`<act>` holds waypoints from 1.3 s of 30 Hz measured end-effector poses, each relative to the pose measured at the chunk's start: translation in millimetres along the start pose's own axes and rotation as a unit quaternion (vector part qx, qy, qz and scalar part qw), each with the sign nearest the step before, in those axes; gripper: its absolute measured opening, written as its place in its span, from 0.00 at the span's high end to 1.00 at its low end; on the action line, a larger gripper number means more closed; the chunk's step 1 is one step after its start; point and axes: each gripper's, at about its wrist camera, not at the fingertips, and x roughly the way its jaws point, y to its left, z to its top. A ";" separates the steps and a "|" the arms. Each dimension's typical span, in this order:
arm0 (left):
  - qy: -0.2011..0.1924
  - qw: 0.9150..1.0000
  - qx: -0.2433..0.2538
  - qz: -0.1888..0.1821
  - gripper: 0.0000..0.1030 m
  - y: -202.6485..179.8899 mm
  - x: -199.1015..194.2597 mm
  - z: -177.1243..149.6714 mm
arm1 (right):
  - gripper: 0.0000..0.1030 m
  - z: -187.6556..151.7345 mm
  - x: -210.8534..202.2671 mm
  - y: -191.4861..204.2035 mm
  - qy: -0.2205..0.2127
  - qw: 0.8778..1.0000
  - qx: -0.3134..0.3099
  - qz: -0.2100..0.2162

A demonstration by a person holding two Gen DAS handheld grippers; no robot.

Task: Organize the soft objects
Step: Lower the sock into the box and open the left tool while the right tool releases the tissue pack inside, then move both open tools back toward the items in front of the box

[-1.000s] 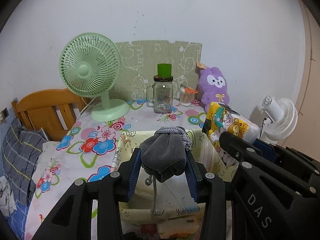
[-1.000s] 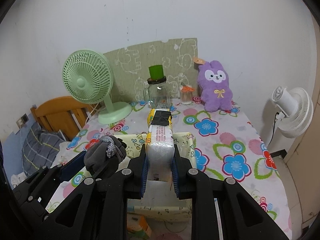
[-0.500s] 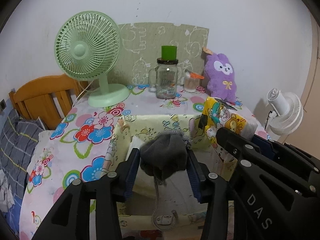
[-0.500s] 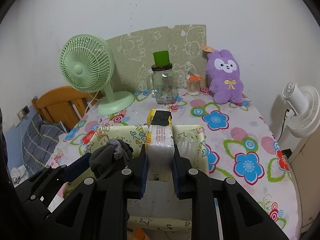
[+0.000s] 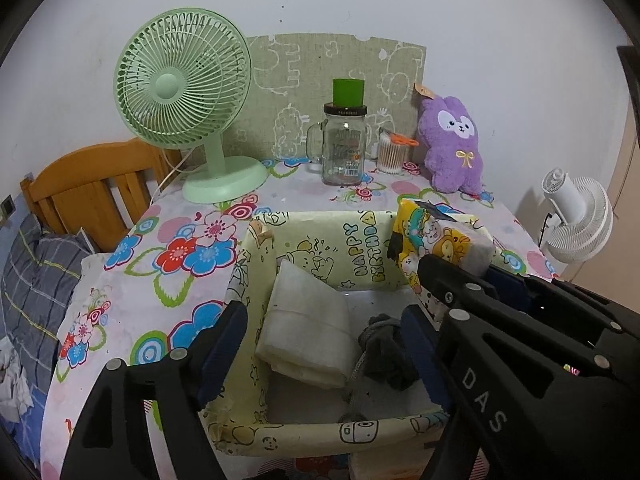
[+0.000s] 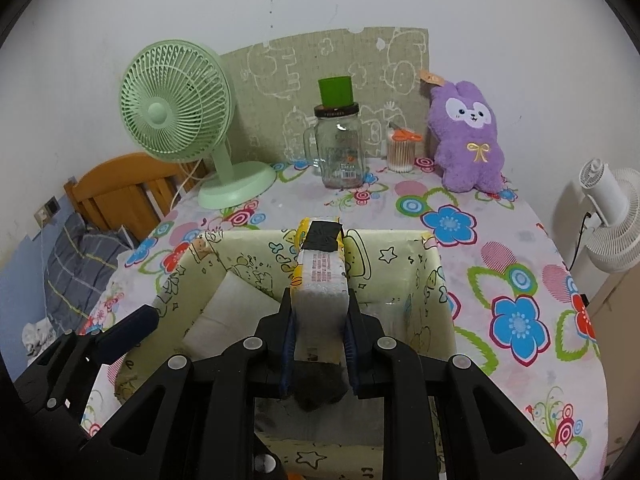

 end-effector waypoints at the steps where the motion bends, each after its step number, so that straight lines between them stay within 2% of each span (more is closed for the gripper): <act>1: 0.002 1.000 0.001 0.000 0.21 -0.4 0.8 -0.3 | 0.76 -0.1 2.0 0.0 0.004 1.000 -0.001 -0.002; 2: 0.003 1.000 0.001 -0.002 0.20 -0.9 1.3 -0.5 | 0.74 -0.3 3.0 -0.2 0.006 1.000 -0.002 -0.003; 4: 0.005 1.000 0.002 0.001 0.19 -1.8 1.5 -0.6 | 0.60 -0.4 4.5 -0.9 0.009 1.000 -0.002 -0.009; 5: 0.002 1.000 0.003 0.000 0.17 -2.0 1.2 -0.5 | 0.49 -0.7 3.5 -0.8 0.005 1.000 -0.004 -0.018; 6: 0.000 1.000 0.003 -0.006 0.15 -1.7 0.3 -0.4 | 0.34 -0.7 2.6 -0.7 0.002 1.000 -0.006 -0.019; 8: -0.004 1.000 0.003 -0.008 0.13 -1.8 -2.1 0.0 | 0.23 -0.9 -0.9 -1.7 -0.005 1.000 -0.003 -0.011; 19: -0.018 1.000 0.008 -0.011 0.07 -7.3 -20.1 0.7 | 0.22 0.4 -23.4 -4.1 -0.018 1.000 0.000 -0.016; 25: -0.035 0.999 0.013 -0.012 0.02 -11.8 -39.0 -0.4 | 0.17 -1.9 -45.3 -3.8 -0.032 0.999 0.001 -0.022; 39: -0.072 0.997 0.027 -0.021 0.00 -22.0 -85.3 -6.0 | 0.09 -10.1 -100.4 -2.6 -0.069 0.996 0.007 -0.049</act>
